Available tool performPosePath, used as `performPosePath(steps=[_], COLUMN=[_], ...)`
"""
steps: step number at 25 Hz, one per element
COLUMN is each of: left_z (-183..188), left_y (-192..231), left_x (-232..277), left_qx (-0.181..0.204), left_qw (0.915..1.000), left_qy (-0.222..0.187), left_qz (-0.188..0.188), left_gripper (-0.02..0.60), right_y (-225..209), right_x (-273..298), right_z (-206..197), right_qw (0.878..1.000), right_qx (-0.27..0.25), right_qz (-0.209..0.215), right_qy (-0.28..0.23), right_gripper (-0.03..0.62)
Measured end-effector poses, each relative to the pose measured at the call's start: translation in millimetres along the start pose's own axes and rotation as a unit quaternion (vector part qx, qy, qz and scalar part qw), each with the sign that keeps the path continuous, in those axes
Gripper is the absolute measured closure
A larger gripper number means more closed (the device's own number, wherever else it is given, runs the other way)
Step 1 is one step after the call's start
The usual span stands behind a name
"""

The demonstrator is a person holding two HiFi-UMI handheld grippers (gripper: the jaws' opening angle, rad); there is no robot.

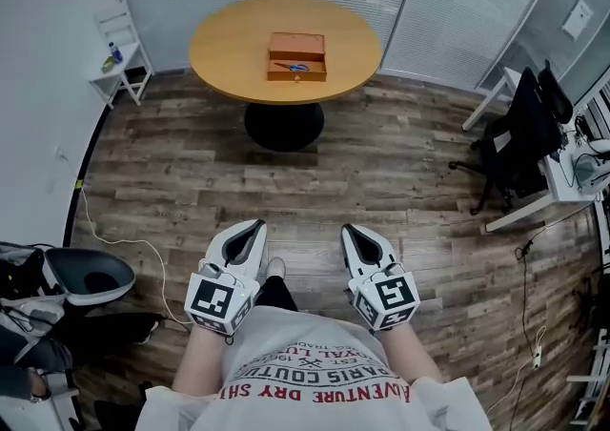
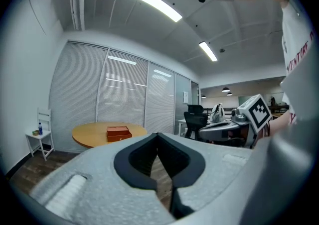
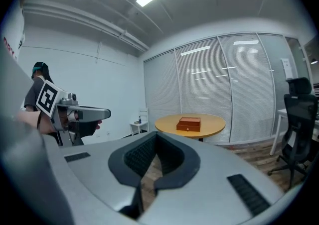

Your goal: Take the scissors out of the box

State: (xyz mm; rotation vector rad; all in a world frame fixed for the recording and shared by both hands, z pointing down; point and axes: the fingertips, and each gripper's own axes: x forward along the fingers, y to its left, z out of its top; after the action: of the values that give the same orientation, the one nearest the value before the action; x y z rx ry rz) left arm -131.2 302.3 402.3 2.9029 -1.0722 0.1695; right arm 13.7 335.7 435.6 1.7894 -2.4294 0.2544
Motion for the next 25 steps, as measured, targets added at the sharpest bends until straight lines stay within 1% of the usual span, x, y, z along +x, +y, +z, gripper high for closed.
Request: performPosePath(steps=[3,8,13,16,20,25], left_z=[8.1,30.4,33.0,25.4,14.0,5.2], left_y=[45.3,119.7,176.2,200.0,219.1,238.0], left_x=[25.6,59.8,86.5,102.5,124.1,152.7], left_qx=[0.005,0.01,0.002,-0.009,-0.023,-0.031], left_qw=[1.0,0.9998,0.9999,0.9999,0.9996,0.9993], left_qy=[-0.001,-0.018,-0.015,-0.004,0.009,0.02], left_qz=[-0.005,-0.003,-0.003,-0.005,-0.011,0.0], left_gripper=[0.574,0.574,0.574,0.574,0.574,0.574], right_y=[-4.9,-7.9,-8.9,-10.8,-21.7,-43.6], right_x=[46.3,122.0,182.1,209.1,237.3,270.4], right_z=[15.4,40.3,54.7,53.9,47.4,40.5], right_qw=[1.0,1.0,1.0,1.0,1.0,0.999], right_qx=[0.0,-0.005,-0.005,0.004,0.009,0.019], right_qz=[-0.003,-0.002,-0.002,-0.003,-0.002,0.009], right_qy=[-0.002,-0.007,-0.005,0.006,0.026,0.038], right_gripper=[0.586,0.586,0.586,0.586,0.586,0.586])
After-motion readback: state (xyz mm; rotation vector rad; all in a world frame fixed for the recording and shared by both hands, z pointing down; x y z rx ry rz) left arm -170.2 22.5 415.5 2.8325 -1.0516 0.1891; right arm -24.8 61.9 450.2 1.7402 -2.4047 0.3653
